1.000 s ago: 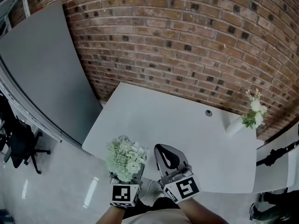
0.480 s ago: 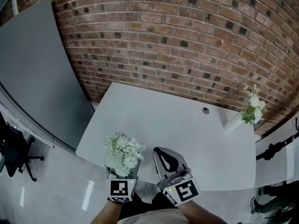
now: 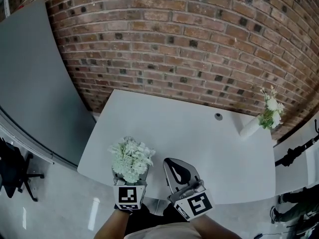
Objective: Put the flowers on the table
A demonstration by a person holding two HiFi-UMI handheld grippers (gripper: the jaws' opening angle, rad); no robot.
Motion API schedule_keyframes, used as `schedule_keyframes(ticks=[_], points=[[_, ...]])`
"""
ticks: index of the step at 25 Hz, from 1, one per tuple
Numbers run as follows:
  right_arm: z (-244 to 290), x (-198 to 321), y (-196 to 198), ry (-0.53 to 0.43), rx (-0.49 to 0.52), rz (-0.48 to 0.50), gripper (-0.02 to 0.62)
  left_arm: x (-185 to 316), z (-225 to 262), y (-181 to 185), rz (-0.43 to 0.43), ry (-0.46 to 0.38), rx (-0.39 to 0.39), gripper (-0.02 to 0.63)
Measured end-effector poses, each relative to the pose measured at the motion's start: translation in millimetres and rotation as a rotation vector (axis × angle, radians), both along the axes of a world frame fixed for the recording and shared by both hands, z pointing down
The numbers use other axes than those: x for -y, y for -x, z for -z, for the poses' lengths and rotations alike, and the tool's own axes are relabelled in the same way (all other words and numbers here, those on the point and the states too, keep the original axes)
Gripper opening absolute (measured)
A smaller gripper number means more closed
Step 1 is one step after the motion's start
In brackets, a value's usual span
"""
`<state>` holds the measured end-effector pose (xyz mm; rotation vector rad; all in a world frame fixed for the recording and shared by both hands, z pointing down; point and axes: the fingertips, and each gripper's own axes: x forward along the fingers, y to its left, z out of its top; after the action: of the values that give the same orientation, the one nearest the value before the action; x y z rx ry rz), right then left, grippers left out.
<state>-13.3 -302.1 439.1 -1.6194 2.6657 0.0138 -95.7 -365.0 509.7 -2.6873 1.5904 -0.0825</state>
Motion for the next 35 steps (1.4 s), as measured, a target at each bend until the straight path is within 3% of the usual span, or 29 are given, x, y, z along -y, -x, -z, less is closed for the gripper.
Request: schedule_keyframes(ticks=[16, 35], points=[[-16.8, 33.9, -1.1, -0.02, -0.029, -0.054, 0.017, 54.1, -14.1, -6.0, -0.044, -0.023, -0.029, 0.351], [-25.7, 56.8, -5.4, 0.011, -0.047, -0.106, 0.017, 74.8, -23.0, -10.2, -0.098, -0.022, -0.035, 0.351]])
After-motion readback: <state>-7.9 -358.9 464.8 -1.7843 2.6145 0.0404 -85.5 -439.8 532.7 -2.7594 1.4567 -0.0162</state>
